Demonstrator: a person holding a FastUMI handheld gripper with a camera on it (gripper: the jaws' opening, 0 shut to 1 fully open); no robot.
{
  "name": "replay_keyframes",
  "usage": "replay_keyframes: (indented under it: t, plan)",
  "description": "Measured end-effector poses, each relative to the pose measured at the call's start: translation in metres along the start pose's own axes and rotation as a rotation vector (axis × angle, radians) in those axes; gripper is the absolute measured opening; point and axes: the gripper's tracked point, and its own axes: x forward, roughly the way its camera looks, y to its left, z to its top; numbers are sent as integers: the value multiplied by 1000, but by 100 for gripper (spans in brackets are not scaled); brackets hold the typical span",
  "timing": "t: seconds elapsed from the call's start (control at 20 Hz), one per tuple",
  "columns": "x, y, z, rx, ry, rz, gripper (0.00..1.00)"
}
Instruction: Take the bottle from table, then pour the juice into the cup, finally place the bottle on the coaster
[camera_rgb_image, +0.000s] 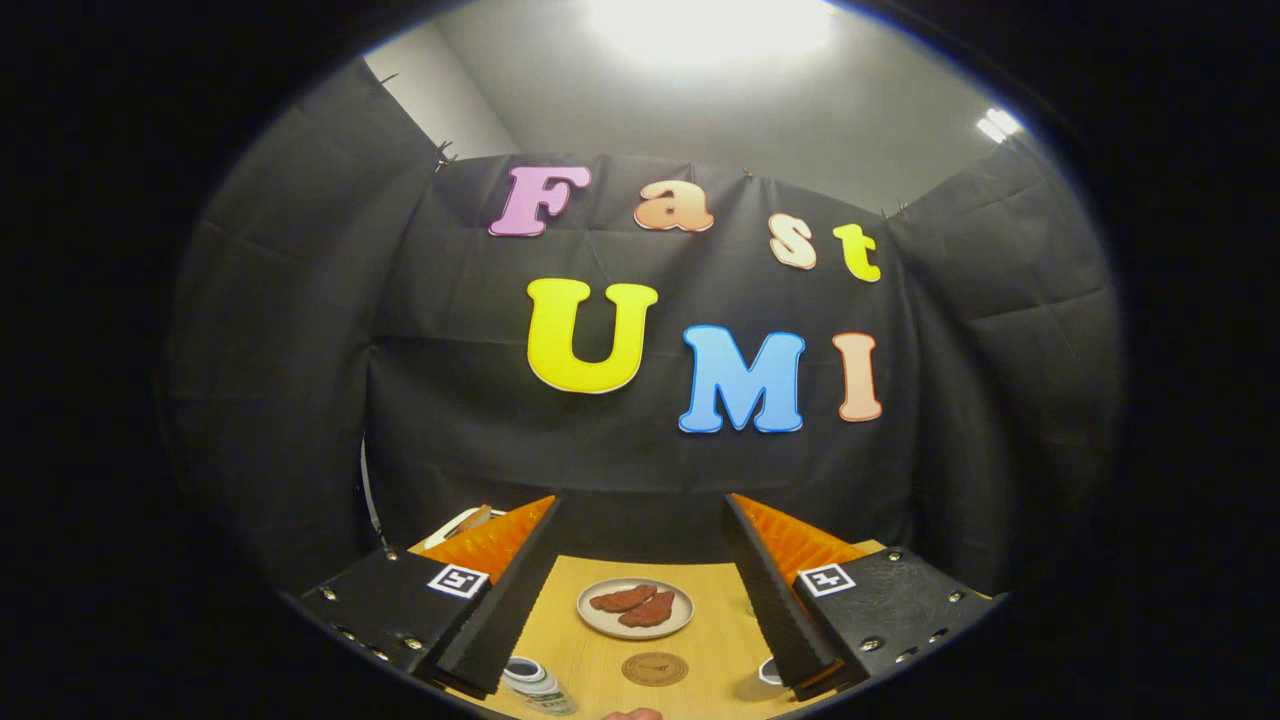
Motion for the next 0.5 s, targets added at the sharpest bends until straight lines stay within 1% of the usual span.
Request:
replay_keyframes:
  t: [0.05,0.15,0.35,0.5]
  plan:
    - [-4,7,-11,0,1,11,97]
    - [-10,27,-39,2,8,59,97]
    - [-23,54,-109,38,61,139,97]
    - [-28,67,-145,14,93,190,97]
